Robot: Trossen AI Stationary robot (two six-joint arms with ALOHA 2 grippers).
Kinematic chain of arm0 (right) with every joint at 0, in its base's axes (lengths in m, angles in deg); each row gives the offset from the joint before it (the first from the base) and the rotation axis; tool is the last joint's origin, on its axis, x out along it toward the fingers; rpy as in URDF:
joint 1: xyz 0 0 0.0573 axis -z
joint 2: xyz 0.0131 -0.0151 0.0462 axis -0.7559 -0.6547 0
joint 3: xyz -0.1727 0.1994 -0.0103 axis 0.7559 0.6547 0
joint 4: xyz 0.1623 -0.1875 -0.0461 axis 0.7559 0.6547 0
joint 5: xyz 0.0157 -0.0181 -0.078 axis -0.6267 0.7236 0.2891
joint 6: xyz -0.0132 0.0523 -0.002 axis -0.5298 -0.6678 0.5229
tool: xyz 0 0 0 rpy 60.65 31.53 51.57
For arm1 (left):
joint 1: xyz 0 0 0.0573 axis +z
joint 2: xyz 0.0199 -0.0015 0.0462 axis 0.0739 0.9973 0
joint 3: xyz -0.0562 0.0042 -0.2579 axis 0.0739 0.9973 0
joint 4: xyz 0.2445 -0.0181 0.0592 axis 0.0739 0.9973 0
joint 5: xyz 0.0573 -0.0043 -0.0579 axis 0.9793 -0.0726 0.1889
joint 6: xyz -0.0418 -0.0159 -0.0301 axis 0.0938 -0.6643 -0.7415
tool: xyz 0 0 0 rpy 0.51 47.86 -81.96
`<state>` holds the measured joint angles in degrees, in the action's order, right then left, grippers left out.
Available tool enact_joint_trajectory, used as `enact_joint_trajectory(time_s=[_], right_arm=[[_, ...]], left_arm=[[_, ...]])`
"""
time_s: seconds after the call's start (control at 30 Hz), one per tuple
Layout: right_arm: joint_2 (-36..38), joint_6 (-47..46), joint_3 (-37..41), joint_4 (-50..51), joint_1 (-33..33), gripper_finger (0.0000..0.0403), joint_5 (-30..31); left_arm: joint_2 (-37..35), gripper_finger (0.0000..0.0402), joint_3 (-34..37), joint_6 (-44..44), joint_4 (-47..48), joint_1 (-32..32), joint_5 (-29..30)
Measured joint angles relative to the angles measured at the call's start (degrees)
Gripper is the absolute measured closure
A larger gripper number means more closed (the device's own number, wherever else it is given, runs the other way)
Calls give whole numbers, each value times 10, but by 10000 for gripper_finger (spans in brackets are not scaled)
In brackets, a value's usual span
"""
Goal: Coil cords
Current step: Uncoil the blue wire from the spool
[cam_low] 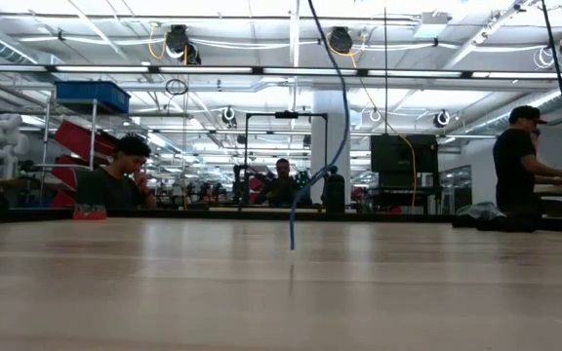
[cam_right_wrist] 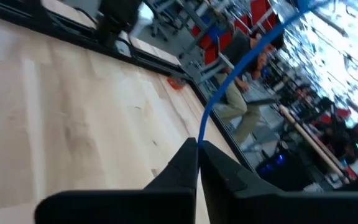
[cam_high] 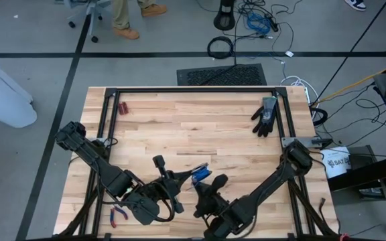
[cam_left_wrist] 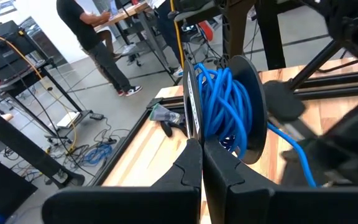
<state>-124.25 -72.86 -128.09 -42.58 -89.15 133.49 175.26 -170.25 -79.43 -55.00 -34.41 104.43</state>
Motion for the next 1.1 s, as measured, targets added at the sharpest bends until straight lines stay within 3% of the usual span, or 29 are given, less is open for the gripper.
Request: enact_joint_trajectory(time_s=[0.2, 0.4, 0.73, 1.1], right_arm=[[26, 141, 0, -140, -31, 402, -5], [84, 208, 0, -214, -71, 402, -5], [172, 243, 0, -216, -131, 403, 0], [210, 285, 0, -220, -153, 402, 0]], left_arm=[[0, 398, 0, 11, 1, 0, 0], [0, 398, 0, 15, 9, 0, 0], [0, 398, -1, 12, 23, -6, -7], [0, 398, -1, 12, 54, -6, -35]])
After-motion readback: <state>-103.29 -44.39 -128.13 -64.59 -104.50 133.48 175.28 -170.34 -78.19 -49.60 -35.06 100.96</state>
